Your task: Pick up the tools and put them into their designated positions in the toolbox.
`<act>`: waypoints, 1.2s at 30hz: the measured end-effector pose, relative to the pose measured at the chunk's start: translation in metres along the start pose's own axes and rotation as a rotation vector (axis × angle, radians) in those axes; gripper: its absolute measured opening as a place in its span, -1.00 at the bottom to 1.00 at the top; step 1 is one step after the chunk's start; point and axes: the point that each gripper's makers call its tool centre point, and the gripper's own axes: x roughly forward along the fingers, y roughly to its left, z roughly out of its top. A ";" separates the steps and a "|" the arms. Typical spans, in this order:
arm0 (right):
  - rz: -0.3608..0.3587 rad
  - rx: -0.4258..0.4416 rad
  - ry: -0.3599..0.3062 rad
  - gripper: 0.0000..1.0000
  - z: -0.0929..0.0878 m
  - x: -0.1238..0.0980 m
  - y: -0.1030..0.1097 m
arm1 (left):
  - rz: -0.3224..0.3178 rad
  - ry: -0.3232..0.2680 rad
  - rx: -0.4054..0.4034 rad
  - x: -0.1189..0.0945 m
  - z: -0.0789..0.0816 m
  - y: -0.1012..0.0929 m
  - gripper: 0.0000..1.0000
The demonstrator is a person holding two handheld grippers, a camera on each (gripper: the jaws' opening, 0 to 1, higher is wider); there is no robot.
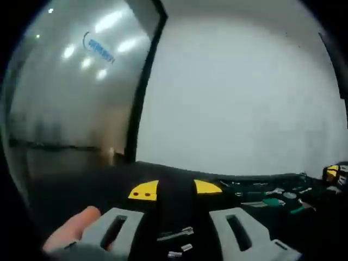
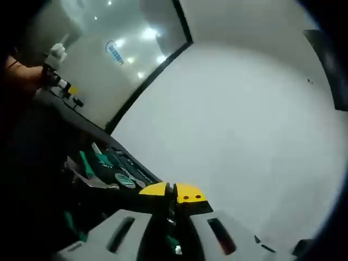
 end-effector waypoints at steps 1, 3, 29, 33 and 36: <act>0.000 -0.004 0.004 -0.96 -0.001 0.000 0.000 | 0.017 -0.011 -0.037 -0.002 -0.006 0.009 -0.60; 0.001 -0.008 0.007 -0.96 -0.001 -0.001 0.001 | 0.026 -0.004 -0.162 -0.006 -0.024 0.022 -0.60; 0.050 -0.119 0.050 -0.93 -0.013 0.008 0.017 | -0.186 0.458 0.704 0.002 -0.015 0.058 -0.41; 0.044 -0.119 0.058 -0.93 -0.015 0.008 0.015 | -0.184 0.531 0.798 -0.003 -0.017 0.064 -0.36; 0.037 -0.113 0.057 -0.93 -0.016 0.009 0.013 | -0.232 0.624 0.931 -0.018 -0.012 0.052 -0.31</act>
